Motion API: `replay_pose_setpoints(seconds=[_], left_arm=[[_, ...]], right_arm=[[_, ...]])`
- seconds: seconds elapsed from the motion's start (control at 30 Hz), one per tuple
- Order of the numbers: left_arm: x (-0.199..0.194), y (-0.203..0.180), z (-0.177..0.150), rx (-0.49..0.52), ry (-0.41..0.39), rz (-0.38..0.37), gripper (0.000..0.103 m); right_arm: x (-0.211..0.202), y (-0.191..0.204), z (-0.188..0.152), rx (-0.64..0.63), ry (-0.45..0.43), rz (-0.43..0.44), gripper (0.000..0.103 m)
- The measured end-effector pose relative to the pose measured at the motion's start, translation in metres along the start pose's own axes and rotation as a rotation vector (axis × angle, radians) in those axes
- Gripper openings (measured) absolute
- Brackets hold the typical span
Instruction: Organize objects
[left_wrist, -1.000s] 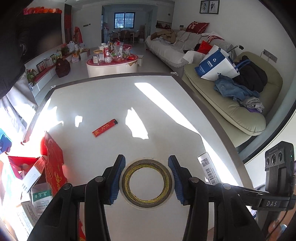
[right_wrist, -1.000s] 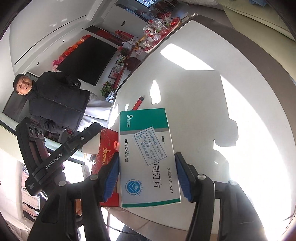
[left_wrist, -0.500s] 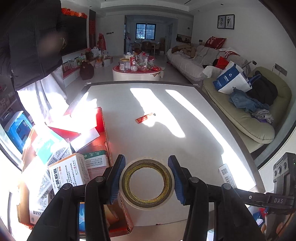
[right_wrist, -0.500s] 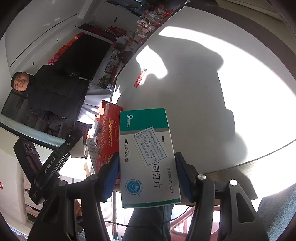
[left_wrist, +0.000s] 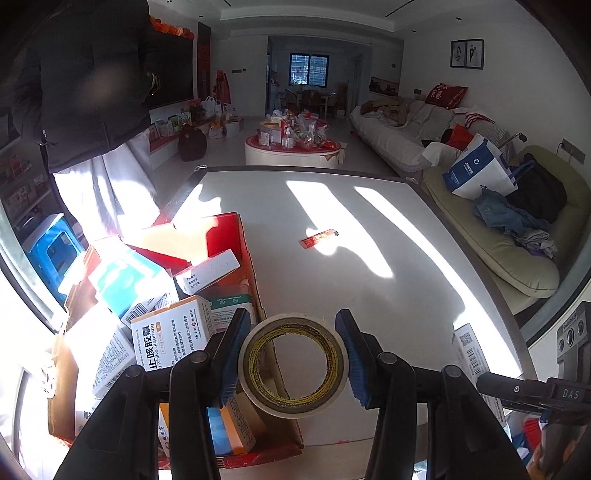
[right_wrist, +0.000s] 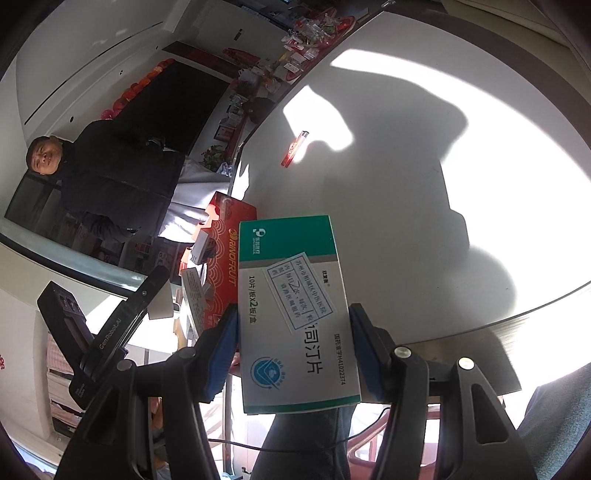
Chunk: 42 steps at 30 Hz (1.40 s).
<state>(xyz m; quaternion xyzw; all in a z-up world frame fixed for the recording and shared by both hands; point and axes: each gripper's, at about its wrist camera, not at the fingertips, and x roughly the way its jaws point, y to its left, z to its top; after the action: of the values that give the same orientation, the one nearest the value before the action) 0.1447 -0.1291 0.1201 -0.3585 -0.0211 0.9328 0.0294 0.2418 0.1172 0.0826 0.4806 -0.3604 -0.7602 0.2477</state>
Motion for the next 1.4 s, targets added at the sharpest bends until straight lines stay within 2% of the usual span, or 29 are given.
replay_pose_setpoints(seconds=[0.83, 0.97, 1.4], left_arm=[[-0.003, 0.008, -0.004, -0.003, -0.005, 0.026, 0.052], [-0.005, 0.02, -0.006, -0.031, -0.006, 0.027, 0.052], [-0.019, 0.07, -0.019, -0.117, -0.003, 0.099, 0.052]], right_arm=[[0.008, -0.003, -0.005, 0.021, 0.014, 0.016, 0.058], [0.009, -0.003, -0.006, 0.02, 0.017, 0.015, 0.058], [0.03, 0.002, -0.013, 0.036, 0.061, 0.045, 0.058]])
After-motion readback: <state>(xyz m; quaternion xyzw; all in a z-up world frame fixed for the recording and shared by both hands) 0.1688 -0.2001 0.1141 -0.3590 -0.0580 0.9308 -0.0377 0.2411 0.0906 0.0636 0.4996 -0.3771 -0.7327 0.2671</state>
